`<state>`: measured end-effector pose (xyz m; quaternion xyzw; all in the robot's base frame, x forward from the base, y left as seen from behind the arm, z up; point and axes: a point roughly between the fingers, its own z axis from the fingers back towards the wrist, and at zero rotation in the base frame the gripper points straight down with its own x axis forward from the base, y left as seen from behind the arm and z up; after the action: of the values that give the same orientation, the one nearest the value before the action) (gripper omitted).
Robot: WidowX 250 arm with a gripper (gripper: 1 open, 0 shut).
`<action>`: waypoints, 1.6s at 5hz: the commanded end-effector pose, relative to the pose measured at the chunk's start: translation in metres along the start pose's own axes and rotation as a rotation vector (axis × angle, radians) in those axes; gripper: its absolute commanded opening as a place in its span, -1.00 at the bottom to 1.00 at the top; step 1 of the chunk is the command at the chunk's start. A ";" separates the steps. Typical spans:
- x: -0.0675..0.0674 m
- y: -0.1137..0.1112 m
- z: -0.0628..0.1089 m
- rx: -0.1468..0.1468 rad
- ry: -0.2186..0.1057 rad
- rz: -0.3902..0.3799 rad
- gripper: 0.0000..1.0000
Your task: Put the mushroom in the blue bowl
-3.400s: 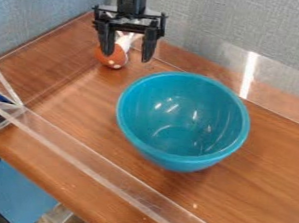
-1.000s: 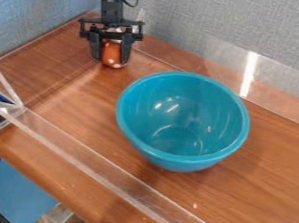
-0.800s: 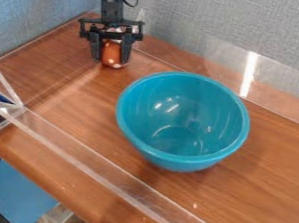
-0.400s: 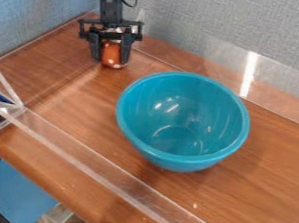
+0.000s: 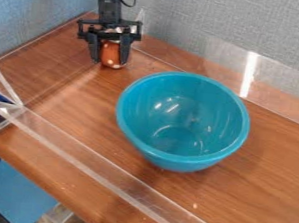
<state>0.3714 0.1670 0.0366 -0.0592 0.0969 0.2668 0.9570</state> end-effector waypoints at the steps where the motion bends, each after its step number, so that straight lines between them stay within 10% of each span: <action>1: -0.005 0.007 0.052 -0.014 -0.126 0.005 -1.00; 6: -0.029 0.008 0.098 -0.055 -0.201 -0.047 -1.00; 8: -0.076 -0.020 0.141 -0.120 -0.246 -0.185 -1.00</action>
<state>0.3413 0.1394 0.1622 -0.1018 -0.0027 0.1974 0.9750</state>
